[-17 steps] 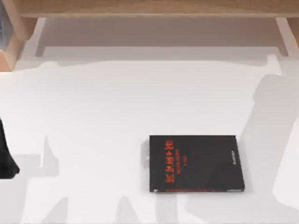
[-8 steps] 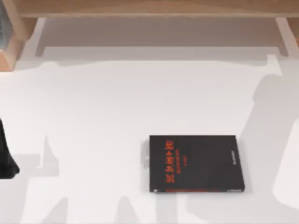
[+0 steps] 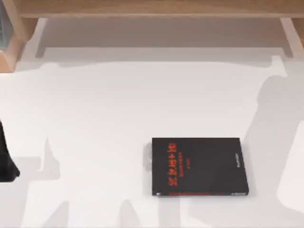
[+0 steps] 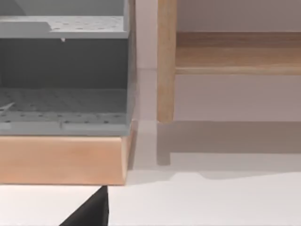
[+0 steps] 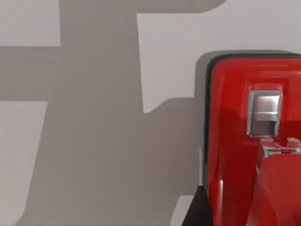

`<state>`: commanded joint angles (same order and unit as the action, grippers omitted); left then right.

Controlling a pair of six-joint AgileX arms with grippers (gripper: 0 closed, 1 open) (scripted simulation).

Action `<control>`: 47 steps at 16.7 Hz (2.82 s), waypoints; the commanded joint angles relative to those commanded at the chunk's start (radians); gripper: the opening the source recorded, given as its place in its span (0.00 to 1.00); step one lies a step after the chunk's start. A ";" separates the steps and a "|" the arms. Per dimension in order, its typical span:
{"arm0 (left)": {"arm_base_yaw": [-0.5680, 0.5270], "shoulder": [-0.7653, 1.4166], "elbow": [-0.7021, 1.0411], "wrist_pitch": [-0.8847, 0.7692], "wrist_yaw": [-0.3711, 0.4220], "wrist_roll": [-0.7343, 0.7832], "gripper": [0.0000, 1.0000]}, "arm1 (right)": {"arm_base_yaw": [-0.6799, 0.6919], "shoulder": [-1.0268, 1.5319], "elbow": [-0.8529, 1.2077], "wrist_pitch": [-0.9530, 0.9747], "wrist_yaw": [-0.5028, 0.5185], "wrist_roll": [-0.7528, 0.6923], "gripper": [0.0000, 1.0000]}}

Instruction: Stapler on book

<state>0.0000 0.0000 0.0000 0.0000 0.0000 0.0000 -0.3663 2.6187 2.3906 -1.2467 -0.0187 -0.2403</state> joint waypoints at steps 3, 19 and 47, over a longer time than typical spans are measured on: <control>0.000 0.000 0.000 0.000 0.000 0.000 1.00 | -0.004 -0.011 0.001 -0.003 -0.001 0.004 0.00; 0.000 0.000 0.000 0.000 0.000 0.000 1.00 | 0.239 -0.583 -0.420 0.057 0.015 0.439 0.00; 0.000 0.000 0.000 0.000 0.000 0.000 1.00 | 1.066 -0.696 -1.011 0.320 0.059 0.964 0.00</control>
<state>0.0000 0.0000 0.0000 0.0000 0.0000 0.0000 0.7000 1.9222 1.3794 -0.9266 0.0400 0.7235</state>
